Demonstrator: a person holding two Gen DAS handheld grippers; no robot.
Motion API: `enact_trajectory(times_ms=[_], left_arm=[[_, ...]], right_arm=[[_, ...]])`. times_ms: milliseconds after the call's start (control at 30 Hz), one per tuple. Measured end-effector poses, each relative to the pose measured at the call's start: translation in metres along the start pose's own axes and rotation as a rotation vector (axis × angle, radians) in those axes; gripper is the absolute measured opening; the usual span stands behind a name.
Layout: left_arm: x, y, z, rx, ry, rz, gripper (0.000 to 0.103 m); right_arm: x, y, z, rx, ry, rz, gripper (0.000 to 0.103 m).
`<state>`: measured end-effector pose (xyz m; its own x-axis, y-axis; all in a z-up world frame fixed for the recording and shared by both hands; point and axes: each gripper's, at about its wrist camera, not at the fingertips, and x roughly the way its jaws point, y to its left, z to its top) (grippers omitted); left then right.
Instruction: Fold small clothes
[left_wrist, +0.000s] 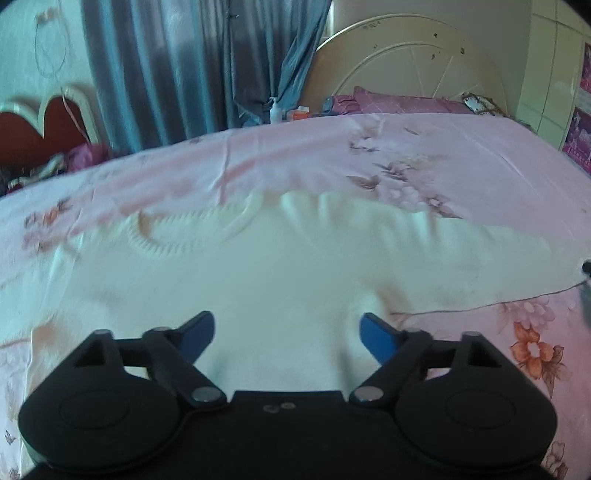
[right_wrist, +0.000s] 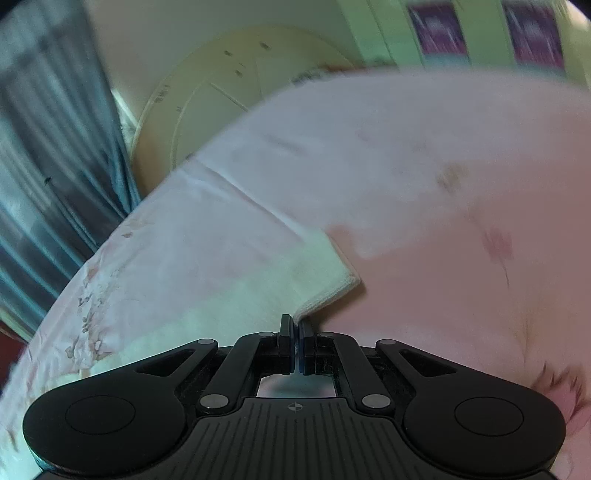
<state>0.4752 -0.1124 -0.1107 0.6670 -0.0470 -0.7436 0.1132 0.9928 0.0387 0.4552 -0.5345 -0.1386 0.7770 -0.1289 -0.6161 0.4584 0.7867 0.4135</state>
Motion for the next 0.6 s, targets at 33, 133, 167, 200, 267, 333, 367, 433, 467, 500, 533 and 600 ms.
enact_trajectory(times_ms=[33, 133, 167, 200, 267, 333, 367, 433, 467, 500, 533, 600], left_arm=[[-0.001, 0.010, -0.002, -0.012, -0.005, -0.006, 0.084], [0.000, 0.042, -0.006, -0.047, -0.018, -0.016, 0.076], [0.000, 0.054, -0.008, -0.062, -0.023, -0.031, 0.073], [0.001, 0.064, -0.009, -0.073, -0.024, -0.045, 0.068], [0.002, 0.086, -0.011, -0.093, -0.029, -0.074, 0.063], [0.001, 0.110, -0.015, -0.108, -0.032, -0.091, 0.058], [0.000, 0.123, -0.017, -0.114, -0.032, -0.096, 0.057], [-0.003, 0.144, -0.024, -0.129, -0.028, -0.099, 0.056], [-0.004, 0.154, -0.028, -0.136, -0.023, -0.102, 0.056], [-0.006, 0.163, -0.033, -0.137, -0.018, -0.105, 0.056], [-0.008, 0.172, -0.038, -0.137, -0.015, -0.096, 0.056], [-0.011, 0.190, -0.048, -0.167, -0.001, -0.092, 0.056]], right_arm=[[-0.007, 0.012, 0.001, -0.030, -0.014, 0.022, 0.001], [-0.028, 0.060, -0.004, -0.159, -0.038, 0.128, 0.001], [-0.035, 0.080, -0.009, -0.205, -0.038, 0.167, 0.001], [-0.042, 0.100, -0.017, -0.250, -0.036, 0.205, 0.001], [-0.052, 0.137, -0.033, -0.319, -0.024, 0.266, 0.001], [-0.057, 0.180, -0.058, -0.377, -0.001, 0.318, 0.001], [-0.058, 0.201, -0.071, -0.400, 0.012, 0.340, 0.001], [-0.057, 0.242, -0.102, -0.446, 0.040, 0.375, 0.001], [-0.055, 0.262, -0.122, -0.468, 0.058, 0.398, 0.001], [-0.053, 0.278, -0.137, -0.482, 0.076, 0.410, 0.001], [-0.051, 0.293, -0.152, -0.497, 0.094, 0.422, 0.001], [-0.046, 0.319, -0.183, -0.531, 0.139, 0.447, 0.001]])
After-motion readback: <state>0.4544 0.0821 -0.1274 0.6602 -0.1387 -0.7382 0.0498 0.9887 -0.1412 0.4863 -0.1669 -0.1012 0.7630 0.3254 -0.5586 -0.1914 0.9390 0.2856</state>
